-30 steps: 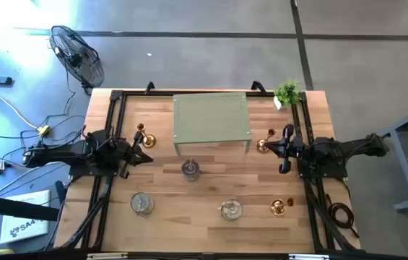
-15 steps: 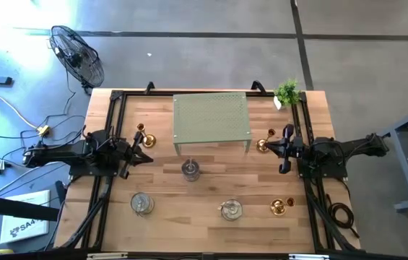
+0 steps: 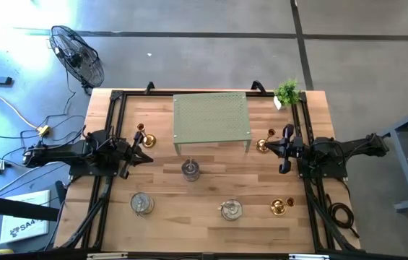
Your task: Pick & Place candle stick holders
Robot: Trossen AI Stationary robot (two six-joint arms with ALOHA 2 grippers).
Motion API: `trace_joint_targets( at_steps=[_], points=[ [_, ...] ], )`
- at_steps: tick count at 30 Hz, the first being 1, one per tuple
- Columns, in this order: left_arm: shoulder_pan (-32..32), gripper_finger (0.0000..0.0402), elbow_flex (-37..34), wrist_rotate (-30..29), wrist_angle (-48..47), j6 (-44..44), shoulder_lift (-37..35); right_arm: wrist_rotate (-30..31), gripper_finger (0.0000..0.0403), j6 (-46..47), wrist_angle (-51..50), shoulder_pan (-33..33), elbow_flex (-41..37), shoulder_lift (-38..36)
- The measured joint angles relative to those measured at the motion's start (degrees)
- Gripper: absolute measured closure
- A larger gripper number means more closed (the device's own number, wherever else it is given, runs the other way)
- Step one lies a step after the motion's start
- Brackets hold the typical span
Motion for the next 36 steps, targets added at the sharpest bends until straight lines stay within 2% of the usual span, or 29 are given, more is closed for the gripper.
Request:
trace_joint_targets(
  at_steps=[30, 36],
  points=[
    [0.0, 0.0394, 0.0, -0.2, 0.1, 0.0, 0.0, 0.0, 0.0401, 0.0, 0.0, 0.0, 0.0, 0.0],
    [0.0, 0.0394, 0.0, -5.2, 0.7, 0.0, 0.0, 0.0, 0.0399, -1.8, 0.0, 0.0, 0.0, 0.0]
  ],
)
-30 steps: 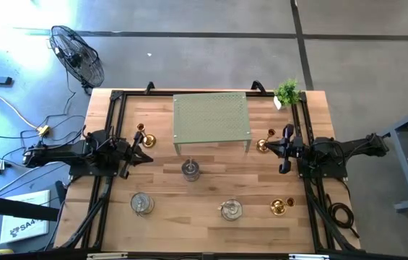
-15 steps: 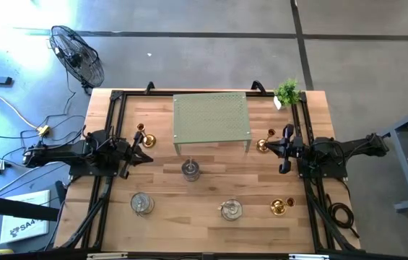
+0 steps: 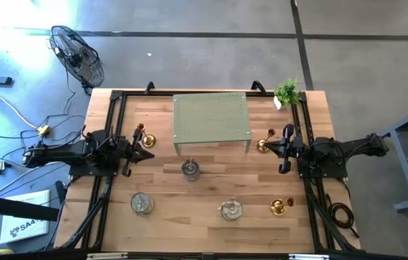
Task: Pick & Place candle stick holders
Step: Put the top right gold candle holder on the shelf
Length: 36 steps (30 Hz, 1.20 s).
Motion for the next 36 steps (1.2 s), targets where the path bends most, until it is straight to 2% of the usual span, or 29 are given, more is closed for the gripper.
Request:
trace_joint_targets(
  at_steps=[9, 14, 24, 31, 36],
  points=[
    [0.0, 0.0394, 0.6, -0.9, -0.4, 0.0, 0.0, 0.1, 0.0398, 0.5, 1.2, 0.0, 0.0, 0.0],
    [0.0, 0.0394, 1.1, -2.1, -0.3, -0.9, 0.0, -1.3, 0.04, 8.3, 2.0, 0.0, 0.0, 0.0],
    [0.0, 0.0394, 1.3, -4.5, -0.6, -2.3, 0.0, -0.7, 0.039, 7.3, 3.9, 0.0, 0.0, 0.0],
    [0.0, 0.0391, 1.4, -6.0, 0.7, -5.6, 0.0, 2.3, 0.0337, 7.4, 3.9, 0.0, 0.0, 0.0],
    [0.0, 0.034, 1.4, -6.7, 1.9, -6.0, 0.0, 3.5, 0.0276, 7.4, 3.9, 0.0, 0.0, 0.0]
  ],
)
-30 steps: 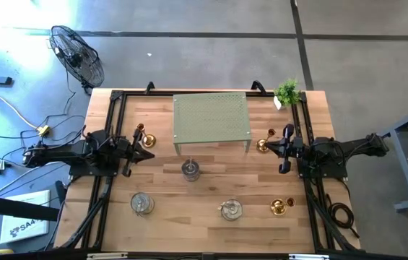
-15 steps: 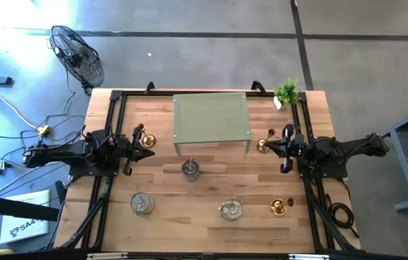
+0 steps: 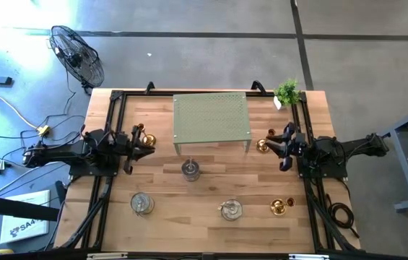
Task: Pick & Place candle stick holders
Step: Put the top right gold candle holder on the shelf
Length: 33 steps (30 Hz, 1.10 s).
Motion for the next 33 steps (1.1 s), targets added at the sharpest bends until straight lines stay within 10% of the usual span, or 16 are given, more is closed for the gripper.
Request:
trace_joint_targets(
  at_steps=[14, 24, 33],
  points=[
    [0.0, 0.0125, 0.1, -9.7, 7.2, 7.6, 0.0, 4.6, 0.0138, -5.7, 0.1, 0.0, 3.8, 0.0],
    [0.0, 0.0105, 0.1, -10.2, 11.5, 10.8, 0.0, 6.4, 0.0126, -13.8, -8.6, 0.0, 18.1, 5.6],
    [0.0, 0.0105, 0.1, -14.6, 11.5, 11.1, 0.0, 16.5, 0.0126, 0.9, -43.8, 0.0, 39.3, 21.9]
  ],
)
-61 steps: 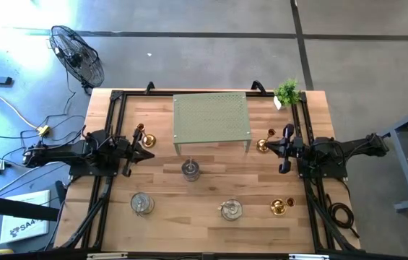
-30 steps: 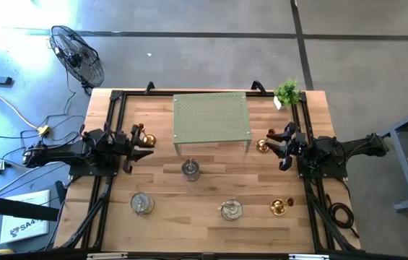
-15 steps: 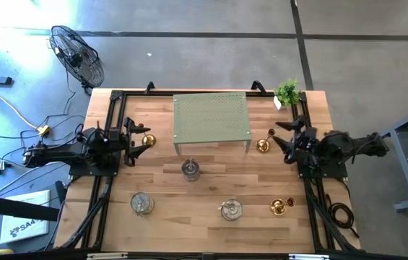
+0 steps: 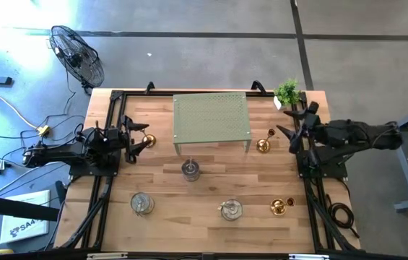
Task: Pick & Place candle stick holders
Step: Put the top right gold candle holder on the shelf
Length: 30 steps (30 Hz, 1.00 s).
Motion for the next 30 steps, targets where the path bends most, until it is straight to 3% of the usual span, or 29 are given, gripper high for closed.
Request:
trace_joint_targets(
  at_steps=[7, 12, 20, 30],
  points=[
    [0.0, 0.0105, 0.0, -0.5, 0.0, -0.3, 0.0, -2.8, 0.0126, 22.3, -26.2, 0.0, 14.5, 11.9],
    [0.0, 0.0105, 0.0, -0.4, 1.0, -0.7, 0.0, -7.3, 0.0126, 30.0, -37.1, 0.0, 20.0, 17.5],
    [0.0, 0.0105, 0.0, -0.4, 2.7, -1.0, 0.0, -12.3, 0.0126, 33.0, -39.2, -1.1, 21.2, 22.1],
    [0.0, 0.0105, 0.0, -0.8, 3.5, -0.4, 0.0, -9.1, 0.0126, 35.2, -40.0, -2.3, 21.2, 30.0]
  ],
)
